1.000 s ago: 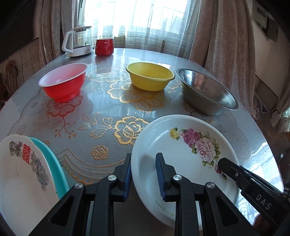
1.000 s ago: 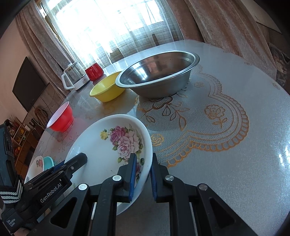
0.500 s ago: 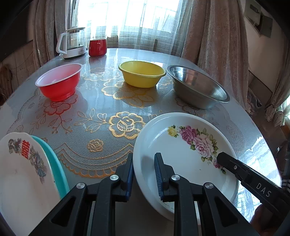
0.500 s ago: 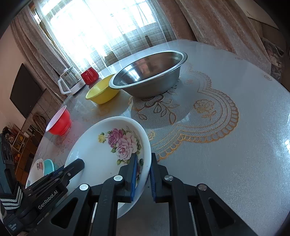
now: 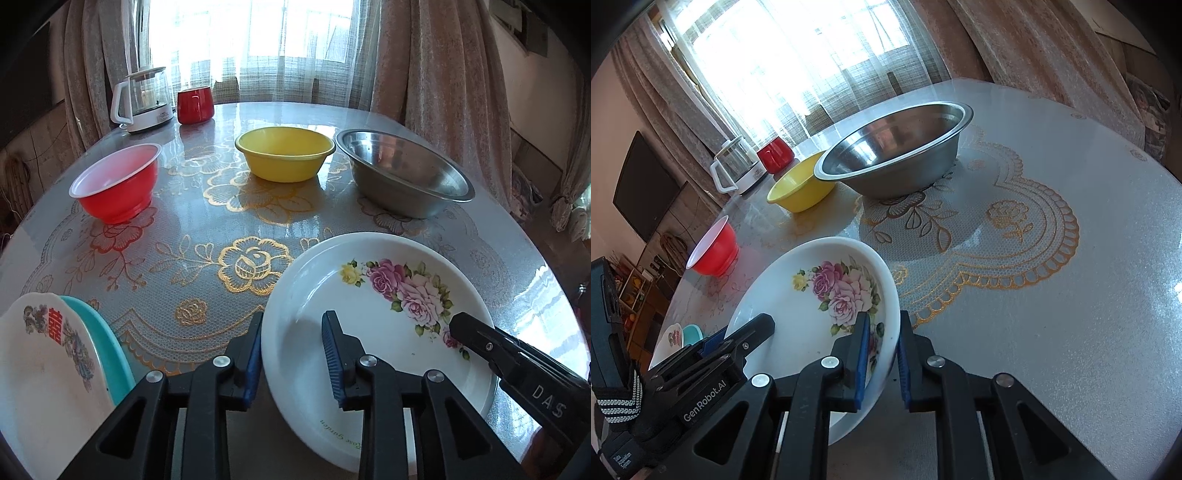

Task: Organize plates and bowls
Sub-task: 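Lift the rose-patterned plate and carry it toward the plate stack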

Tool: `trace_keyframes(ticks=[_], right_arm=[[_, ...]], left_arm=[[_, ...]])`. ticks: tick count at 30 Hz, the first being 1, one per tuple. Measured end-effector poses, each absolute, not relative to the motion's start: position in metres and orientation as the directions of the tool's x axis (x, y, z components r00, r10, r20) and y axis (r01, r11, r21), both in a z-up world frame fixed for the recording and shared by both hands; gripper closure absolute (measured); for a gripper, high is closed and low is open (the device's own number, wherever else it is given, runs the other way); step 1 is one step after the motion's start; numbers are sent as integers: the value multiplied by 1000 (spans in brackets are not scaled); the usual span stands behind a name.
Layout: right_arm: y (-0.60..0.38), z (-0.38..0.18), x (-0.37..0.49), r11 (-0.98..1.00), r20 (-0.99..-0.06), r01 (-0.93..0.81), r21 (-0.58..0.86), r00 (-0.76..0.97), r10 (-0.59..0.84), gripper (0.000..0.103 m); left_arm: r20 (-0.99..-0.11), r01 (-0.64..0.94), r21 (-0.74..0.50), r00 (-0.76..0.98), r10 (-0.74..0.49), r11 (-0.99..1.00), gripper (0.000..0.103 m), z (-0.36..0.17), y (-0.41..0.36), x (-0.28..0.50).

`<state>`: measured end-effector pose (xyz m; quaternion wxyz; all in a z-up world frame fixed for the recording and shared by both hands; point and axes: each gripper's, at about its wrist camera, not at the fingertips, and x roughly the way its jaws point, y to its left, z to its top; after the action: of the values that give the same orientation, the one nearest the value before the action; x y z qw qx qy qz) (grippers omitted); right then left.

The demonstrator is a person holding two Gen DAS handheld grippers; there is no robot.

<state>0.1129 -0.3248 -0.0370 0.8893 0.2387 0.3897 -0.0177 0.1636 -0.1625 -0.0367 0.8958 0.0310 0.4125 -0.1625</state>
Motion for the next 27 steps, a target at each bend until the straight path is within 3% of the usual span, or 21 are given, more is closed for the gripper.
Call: trace_keyframes(ticks=[2, 8, 15, 22, 27], right_arm=[[-325, -37, 113, 887, -702, 220, 406, 696, 149, 90], [-326, -35, 105, 878, -679, 204, 433, 715, 168, 91], [-307, -27, 73, 926, -652, 159, 341, 750, 111, 91], [-320, -35, 62, 851, -647, 147, 504, 717, 259, 91], [-324, -40, 62, 837, -659, 169, 520, 703, 267, 90]], left_arm=[[-746, 307, -99, 607, -274, 947, 81, -36, -158, 164], [-724, 313, -81, 635, -272, 946, 82, -32, -153, 148], [-704, 345, -119, 632, -324, 931, 84, -29, -140, 124], [-681, 379, -92, 651, -336, 921, 86, -27, -132, 105], [-690, 392, -75, 643, -332, 917, 86, -33, -137, 100]])
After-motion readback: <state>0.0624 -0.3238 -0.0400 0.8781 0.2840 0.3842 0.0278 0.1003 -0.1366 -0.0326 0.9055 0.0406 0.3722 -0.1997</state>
